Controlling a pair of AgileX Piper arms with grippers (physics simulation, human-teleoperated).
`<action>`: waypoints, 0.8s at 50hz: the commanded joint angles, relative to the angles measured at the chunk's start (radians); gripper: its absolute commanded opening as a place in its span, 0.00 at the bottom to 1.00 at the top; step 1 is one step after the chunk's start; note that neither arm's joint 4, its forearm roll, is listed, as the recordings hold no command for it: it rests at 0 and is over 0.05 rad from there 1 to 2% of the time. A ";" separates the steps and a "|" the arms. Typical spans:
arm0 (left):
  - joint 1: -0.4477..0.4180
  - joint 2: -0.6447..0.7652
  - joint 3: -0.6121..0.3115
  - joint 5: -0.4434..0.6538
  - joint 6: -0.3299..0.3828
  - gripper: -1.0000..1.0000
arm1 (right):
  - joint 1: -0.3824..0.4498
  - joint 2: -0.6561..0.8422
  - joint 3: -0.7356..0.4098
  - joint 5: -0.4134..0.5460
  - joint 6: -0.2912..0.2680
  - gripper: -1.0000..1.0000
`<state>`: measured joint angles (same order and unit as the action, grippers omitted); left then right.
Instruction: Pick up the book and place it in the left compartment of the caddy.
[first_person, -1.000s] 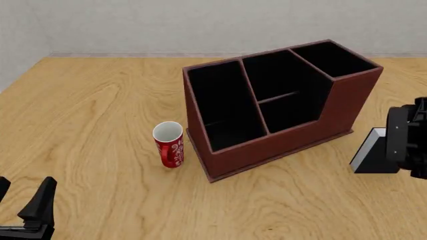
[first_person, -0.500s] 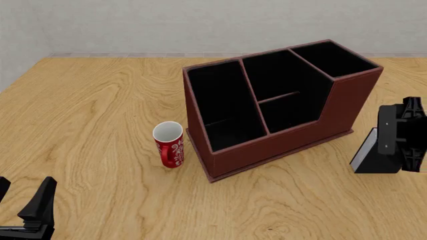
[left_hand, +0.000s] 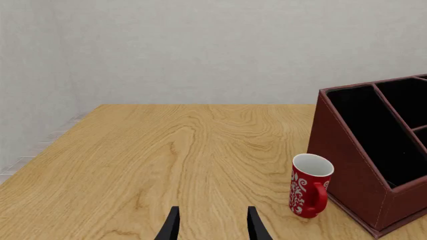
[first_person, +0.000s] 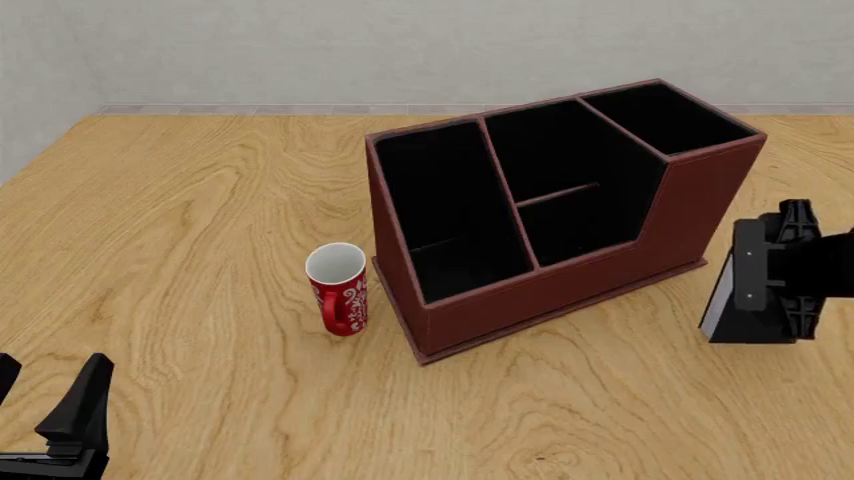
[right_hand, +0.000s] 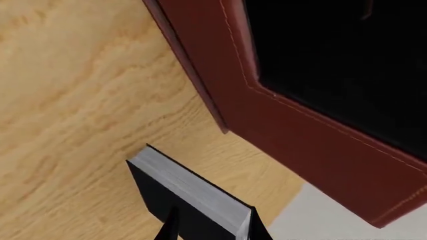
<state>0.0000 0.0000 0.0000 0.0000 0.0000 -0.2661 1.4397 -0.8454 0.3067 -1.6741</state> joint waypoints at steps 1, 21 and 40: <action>0.000 0.000 0.000 0.000 0.000 1.00 | -0.010 0.085 0.009 -0.003 0.023 1.00; 0.000 0.000 0.000 0.000 0.000 1.00 | 0.008 -0.015 0.074 0.040 0.030 0.00; 0.000 0.000 0.000 0.000 0.000 1.00 | 0.018 -0.214 0.111 0.180 0.037 0.00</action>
<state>0.0000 0.0000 0.0000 0.0000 0.0000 -0.2731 1.2817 -0.7715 0.3896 -1.6805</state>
